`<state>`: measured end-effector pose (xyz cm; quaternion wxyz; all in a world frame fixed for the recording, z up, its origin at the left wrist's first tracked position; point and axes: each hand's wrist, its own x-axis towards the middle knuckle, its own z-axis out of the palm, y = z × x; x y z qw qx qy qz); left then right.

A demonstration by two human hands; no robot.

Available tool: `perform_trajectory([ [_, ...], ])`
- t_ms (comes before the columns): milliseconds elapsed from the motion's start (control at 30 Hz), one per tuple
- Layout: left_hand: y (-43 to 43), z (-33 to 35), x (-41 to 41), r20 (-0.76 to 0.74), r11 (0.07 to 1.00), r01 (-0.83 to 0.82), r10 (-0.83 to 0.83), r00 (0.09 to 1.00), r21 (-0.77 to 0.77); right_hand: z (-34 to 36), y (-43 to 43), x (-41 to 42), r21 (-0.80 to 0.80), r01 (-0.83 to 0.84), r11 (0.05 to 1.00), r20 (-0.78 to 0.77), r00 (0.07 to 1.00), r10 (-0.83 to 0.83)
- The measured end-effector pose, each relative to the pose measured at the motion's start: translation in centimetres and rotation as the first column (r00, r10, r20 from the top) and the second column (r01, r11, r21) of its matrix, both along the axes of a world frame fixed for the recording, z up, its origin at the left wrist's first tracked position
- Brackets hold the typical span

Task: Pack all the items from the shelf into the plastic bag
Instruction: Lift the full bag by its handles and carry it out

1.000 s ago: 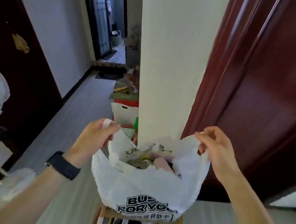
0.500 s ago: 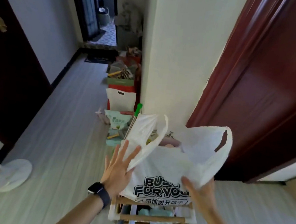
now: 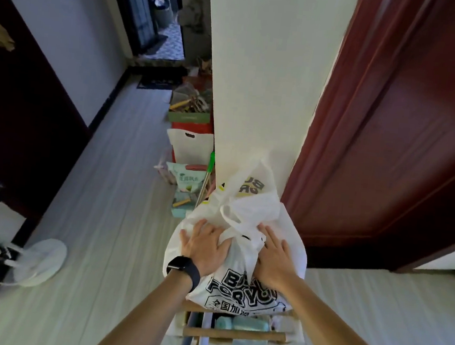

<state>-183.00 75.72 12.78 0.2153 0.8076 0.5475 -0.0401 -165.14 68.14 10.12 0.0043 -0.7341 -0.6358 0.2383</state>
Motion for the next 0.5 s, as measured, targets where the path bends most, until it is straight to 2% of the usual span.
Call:
perform_trajectory([
  [100, 0.7, 1.2, -0.1, 0.007, 0.995, 0.035, -0.034, 0.999, -0.097, 1.8, -0.5, 0.3, -0.023, 0.018, 1.000, -0.139, 0.990, -0.021],
  [200, 1.8, 3.8, -0.7, 0.035, 0.961, 0.169, -0.165, 0.986, -0.219, 4.8, -0.7, 1.6, -0.033, 0.058, 0.998, -0.277, 0.959, -0.065],
  [300, 3.6, 8.1, -1.2, -0.021, 0.932, 0.191, -0.208, 0.978, -0.308, 8.4, -0.6, 4.1, -0.057, 0.026, 0.998, -0.321, 0.946, -0.043],
  [367, 5.1, 11.7, -0.9, -0.023, 0.966, 0.177, -0.184, 0.983, -0.191, 11.5, -0.2, 6.0, 0.004, 0.023, 1.000, -0.330, 0.944, -0.020],
  [433, 6.5, 16.2, 0.1, 0.045, 0.981, 0.177, -0.181, 0.983, 0.082, 15.1, 0.8, 7.6, 0.151, 0.056, 0.987, -0.320, 0.947, -0.005],
  [500, 7.6, 21.1, 1.7, 0.134, 0.929, 0.143, -0.198, 0.971, 0.341, 19.3, 2.0, 8.8, 0.366, 0.059, 0.929, -0.230, 0.973, 0.029],
])
